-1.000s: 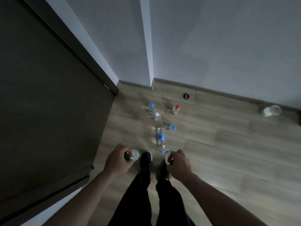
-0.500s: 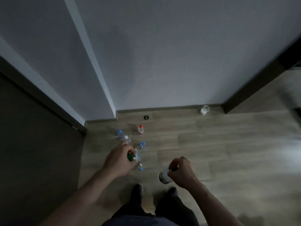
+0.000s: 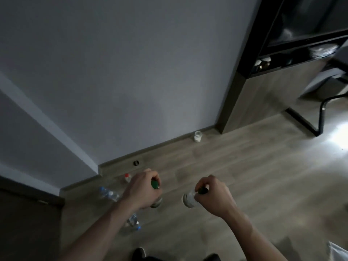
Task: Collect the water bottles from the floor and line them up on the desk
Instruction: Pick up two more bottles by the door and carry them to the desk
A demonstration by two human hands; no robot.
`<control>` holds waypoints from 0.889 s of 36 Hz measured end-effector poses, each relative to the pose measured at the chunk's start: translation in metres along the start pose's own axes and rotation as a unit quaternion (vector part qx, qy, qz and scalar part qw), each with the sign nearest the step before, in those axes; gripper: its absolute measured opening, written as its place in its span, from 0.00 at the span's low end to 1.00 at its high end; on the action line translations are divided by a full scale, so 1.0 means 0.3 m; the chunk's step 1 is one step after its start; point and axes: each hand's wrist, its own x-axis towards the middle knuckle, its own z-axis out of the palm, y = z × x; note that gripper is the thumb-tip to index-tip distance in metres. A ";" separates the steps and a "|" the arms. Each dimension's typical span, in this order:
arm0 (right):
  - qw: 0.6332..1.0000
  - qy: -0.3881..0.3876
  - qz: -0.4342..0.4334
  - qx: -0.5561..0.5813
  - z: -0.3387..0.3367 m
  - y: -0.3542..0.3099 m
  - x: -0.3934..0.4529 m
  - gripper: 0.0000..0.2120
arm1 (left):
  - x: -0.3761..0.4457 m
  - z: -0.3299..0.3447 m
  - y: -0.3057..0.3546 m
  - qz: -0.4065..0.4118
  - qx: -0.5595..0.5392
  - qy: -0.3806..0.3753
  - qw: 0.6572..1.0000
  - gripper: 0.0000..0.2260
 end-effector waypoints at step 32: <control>0.981 0.139 0.125 -0.056 -1.251 0.813 0.414 0.07 | 0.998 0.421 1.392 0.218 -0.037 -0.074 0.972 0.05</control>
